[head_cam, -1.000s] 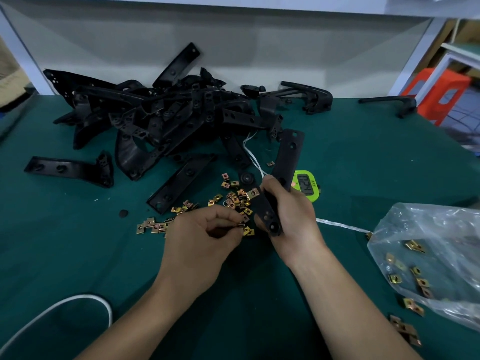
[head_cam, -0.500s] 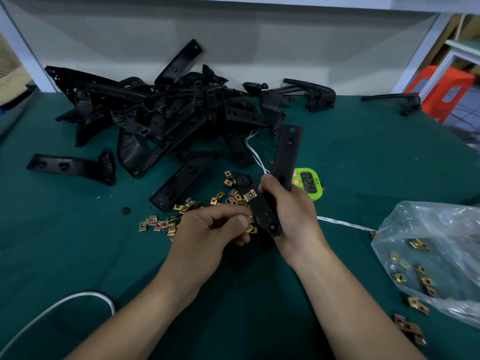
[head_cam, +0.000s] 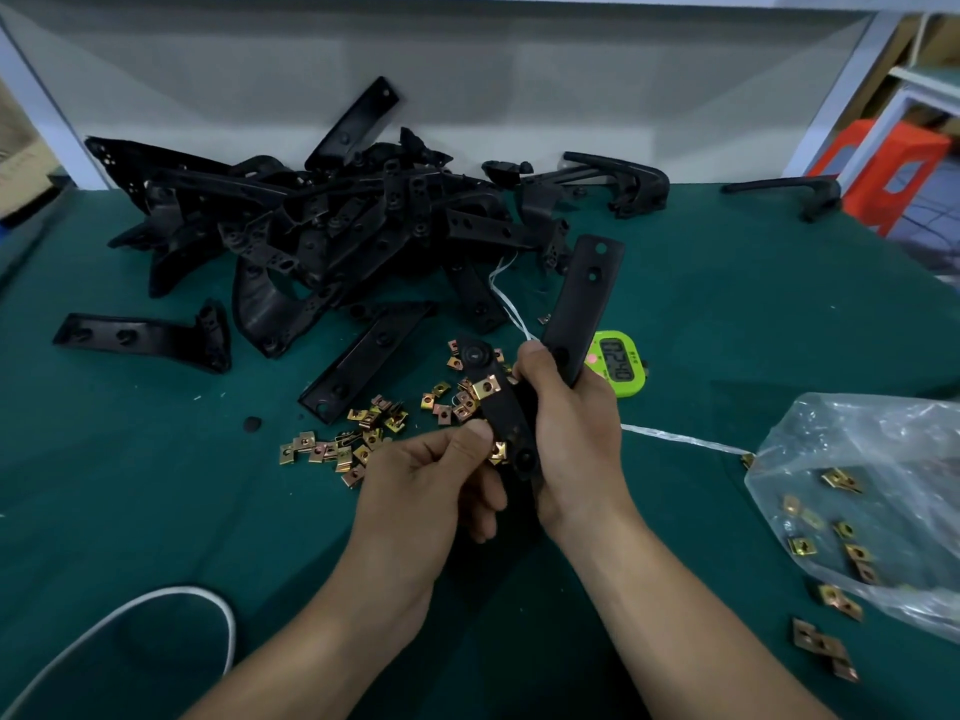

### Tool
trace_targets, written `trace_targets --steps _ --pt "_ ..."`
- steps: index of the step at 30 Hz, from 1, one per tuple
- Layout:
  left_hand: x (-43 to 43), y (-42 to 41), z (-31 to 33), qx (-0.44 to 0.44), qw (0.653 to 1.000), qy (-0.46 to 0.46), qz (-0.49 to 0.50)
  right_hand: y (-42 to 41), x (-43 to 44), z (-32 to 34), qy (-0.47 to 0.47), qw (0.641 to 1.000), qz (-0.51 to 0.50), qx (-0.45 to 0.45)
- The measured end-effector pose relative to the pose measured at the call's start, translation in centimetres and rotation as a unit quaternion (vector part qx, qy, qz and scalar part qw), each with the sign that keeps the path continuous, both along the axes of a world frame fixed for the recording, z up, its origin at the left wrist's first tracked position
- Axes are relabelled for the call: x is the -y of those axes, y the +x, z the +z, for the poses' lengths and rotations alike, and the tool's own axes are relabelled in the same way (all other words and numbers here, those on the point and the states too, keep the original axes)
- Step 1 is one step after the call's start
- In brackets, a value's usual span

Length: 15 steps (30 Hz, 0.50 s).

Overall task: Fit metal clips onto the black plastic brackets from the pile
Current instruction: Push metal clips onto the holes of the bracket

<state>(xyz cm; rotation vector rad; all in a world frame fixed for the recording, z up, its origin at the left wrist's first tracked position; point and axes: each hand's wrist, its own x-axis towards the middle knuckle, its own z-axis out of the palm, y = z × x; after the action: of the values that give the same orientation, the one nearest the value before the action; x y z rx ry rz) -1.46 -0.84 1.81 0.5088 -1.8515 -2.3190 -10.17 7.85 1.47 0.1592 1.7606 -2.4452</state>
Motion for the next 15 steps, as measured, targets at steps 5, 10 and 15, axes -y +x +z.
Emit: trace_targets --steps 5,10,15 --pt "-0.11 0.16 -0.16 -0.021 0.995 -0.087 0.033 0.22 0.08 -0.31 0.014 1.0 -0.021 -0.013" --pt "0.19 -0.13 -0.65 -0.044 0.982 -0.18 0.021 -0.2 0.07 -0.42 -0.005 0.999 -0.032 0.028" --pt "-0.16 -0.38 -0.22 0.008 1.0 -0.015 0.018 -0.34 -0.11 -0.37 -0.033 0.998 -0.026 0.041"
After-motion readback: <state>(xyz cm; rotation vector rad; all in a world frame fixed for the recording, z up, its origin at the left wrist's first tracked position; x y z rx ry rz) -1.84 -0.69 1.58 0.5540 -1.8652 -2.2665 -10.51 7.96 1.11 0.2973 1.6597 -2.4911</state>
